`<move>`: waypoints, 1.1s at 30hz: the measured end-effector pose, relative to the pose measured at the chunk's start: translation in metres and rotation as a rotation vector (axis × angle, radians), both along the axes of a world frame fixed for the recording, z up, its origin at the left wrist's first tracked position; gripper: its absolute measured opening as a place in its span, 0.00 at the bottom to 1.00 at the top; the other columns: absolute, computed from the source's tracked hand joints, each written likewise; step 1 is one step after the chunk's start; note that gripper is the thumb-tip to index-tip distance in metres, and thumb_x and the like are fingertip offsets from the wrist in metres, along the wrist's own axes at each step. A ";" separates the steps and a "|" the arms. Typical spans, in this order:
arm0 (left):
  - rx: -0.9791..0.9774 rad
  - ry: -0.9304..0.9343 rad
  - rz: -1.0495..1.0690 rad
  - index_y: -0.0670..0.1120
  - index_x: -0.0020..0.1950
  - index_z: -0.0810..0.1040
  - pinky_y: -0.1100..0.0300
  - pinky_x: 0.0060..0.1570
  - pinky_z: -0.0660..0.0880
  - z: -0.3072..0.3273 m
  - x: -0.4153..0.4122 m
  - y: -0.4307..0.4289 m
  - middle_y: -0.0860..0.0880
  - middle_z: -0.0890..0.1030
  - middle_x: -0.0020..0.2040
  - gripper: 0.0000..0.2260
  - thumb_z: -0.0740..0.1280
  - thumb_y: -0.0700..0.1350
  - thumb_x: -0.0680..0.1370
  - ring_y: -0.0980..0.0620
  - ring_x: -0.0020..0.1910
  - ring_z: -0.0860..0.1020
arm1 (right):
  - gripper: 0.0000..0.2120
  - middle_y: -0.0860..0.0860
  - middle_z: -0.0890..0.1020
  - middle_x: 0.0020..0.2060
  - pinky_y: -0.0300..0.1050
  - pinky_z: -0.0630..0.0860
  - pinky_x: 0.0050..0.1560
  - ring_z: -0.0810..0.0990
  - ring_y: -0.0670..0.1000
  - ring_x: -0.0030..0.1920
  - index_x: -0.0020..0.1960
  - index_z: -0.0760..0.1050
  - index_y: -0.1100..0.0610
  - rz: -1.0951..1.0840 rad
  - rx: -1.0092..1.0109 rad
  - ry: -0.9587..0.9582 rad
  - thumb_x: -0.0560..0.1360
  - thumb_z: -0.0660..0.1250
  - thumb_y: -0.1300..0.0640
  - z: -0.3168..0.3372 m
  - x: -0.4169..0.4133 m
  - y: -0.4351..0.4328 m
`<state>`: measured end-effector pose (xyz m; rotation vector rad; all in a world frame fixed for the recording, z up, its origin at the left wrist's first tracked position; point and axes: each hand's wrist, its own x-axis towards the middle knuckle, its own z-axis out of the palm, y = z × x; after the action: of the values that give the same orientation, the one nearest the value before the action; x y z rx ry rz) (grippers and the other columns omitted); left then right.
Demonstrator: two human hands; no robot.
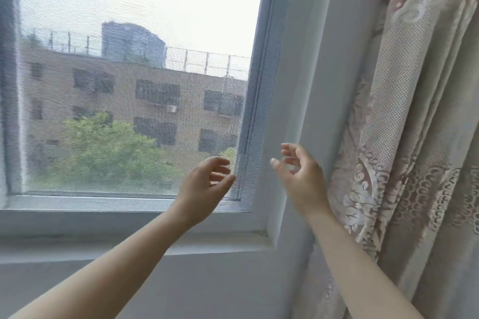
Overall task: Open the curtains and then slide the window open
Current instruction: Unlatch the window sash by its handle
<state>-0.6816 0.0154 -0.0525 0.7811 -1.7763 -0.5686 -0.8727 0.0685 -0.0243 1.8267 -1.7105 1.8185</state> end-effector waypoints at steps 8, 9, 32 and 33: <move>0.081 -0.015 0.133 0.50 0.55 0.77 0.71 0.44 0.76 -0.035 0.176 -0.009 0.54 0.82 0.48 0.09 0.68 0.44 0.75 0.62 0.46 0.80 | 0.15 0.45 0.79 0.52 0.37 0.75 0.47 0.79 0.47 0.54 0.62 0.74 0.53 0.235 0.124 0.012 0.76 0.70 0.56 -0.036 0.166 -0.050; 0.093 -0.015 0.165 0.50 0.55 0.77 0.71 0.45 0.76 -0.041 0.209 -0.011 0.55 0.82 0.48 0.09 0.68 0.44 0.75 0.63 0.46 0.80 | 0.16 0.45 0.79 0.53 0.39 0.76 0.48 0.79 0.47 0.54 0.62 0.74 0.54 0.269 0.138 0.007 0.76 0.70 0.56 -0.041 0.197 -0.060; 0.294 0.078 0.686 0.49 0.50 0.80 0.70 0.44 0.75 -0.097 0.512 -0.073 0.52 0.83 0.45 0.07 0.68 0.39 0.74 0.60 0.44 0.80 | 0.14 0.45 0.81 0.51 0.45 0.79 0.52 0.80 0.45 0.51 0.59 0.76 0.50 0.846 0.254 0.106 0.74 0.71 0.55 -0.098 0.523 -0.216; 0.307 0.092 0.713 0.49 0.49 0.80 0.70 0.43 0.75 -0.099 0.524 -0.074 0.51 0.83 0.45 0.07 0.67 0.39 0.75 0.60 0.44 0.80 | 0.14 0.44 0.81 0.50 0.45 0.79 0.52 0.81 0.45 0.51 0.59 0.76 0.50 0.875 0.261 0.120 0.74 0.71 0.55 -0.100 0.537 -0.224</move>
<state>-0.1579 -0.0583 -0.1513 1.4865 -1.2151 -0.3811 -0.3358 -0.1553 -0.1238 3.0589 -1.2195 1.6561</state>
